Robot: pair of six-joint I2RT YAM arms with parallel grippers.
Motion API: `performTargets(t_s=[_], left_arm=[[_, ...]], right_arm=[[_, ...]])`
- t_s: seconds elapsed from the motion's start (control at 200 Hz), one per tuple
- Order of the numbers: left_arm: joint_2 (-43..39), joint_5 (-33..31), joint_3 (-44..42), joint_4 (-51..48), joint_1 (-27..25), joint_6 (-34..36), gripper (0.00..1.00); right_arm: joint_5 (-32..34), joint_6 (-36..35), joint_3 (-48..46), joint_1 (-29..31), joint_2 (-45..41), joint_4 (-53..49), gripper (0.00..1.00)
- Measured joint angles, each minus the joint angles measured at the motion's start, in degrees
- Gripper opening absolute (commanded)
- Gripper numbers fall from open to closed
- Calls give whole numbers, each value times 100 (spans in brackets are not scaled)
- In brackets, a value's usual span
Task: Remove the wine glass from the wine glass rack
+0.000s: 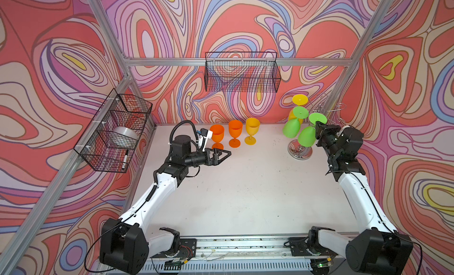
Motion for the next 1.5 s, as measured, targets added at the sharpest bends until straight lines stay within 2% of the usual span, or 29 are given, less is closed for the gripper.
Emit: performTargets(t_s=[0.27,0.776,1.212,1.502], left_arm=[[0,0,0,2,0,-2,93],[0,-2,0,-2,0,4,93],[0,-13,0,-46,0,20,93],[0,-15,0,-87,0,22,93]], right_arm=[[-328,-127,256,94,140,-149,0],[-463,-393,986,793,1012,-103,0],[-1043,-872,1825,603,1368,-671,0],[-1263,-944,1941,444,1440,-933,0]])
